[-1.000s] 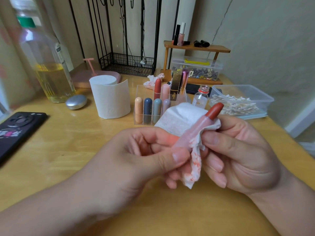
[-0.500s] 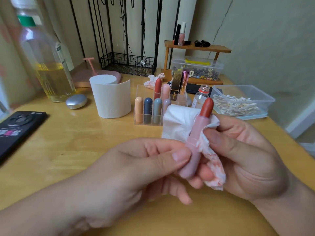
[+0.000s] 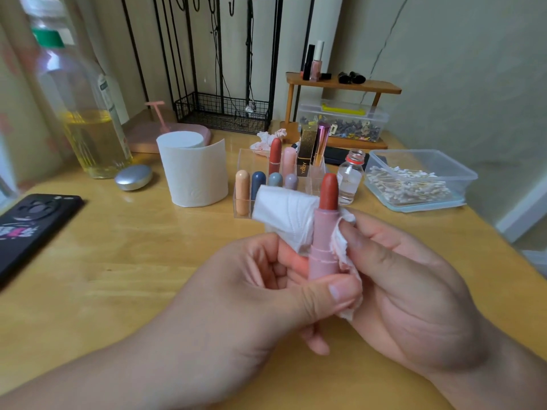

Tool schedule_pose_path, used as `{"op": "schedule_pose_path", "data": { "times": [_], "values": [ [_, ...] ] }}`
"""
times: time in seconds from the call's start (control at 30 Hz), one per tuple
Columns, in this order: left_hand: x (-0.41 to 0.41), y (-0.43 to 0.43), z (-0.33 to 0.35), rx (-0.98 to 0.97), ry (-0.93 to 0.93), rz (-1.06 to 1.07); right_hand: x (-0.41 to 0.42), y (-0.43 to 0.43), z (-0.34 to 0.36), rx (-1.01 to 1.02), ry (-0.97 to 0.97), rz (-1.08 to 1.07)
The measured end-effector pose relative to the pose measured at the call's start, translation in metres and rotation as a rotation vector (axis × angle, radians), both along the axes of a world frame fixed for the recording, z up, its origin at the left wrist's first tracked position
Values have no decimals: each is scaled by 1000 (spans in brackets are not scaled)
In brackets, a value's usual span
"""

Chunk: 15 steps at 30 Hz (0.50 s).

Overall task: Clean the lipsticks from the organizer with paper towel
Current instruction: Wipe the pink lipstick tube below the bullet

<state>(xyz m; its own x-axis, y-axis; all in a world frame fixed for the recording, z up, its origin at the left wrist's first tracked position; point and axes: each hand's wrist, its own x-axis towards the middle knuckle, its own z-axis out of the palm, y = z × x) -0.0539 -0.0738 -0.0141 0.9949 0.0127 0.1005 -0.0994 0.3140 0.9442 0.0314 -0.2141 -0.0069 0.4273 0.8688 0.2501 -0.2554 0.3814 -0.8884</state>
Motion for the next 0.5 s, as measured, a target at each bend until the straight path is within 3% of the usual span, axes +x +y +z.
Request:
{"op": "schedule_pose_path", "data": {
  "times": [0.13,0.23,0.5],
  "values": [
    [3,4,-1,-191,-8,-223,1,-2,3,121,204,72],
    [5,2,0,-299,-7,-334,1,-4,0,8,183,-38],
    [4,0,-2,-122,-76,-134,-4,-3,-1,-4,112,-91]
  ]
}}
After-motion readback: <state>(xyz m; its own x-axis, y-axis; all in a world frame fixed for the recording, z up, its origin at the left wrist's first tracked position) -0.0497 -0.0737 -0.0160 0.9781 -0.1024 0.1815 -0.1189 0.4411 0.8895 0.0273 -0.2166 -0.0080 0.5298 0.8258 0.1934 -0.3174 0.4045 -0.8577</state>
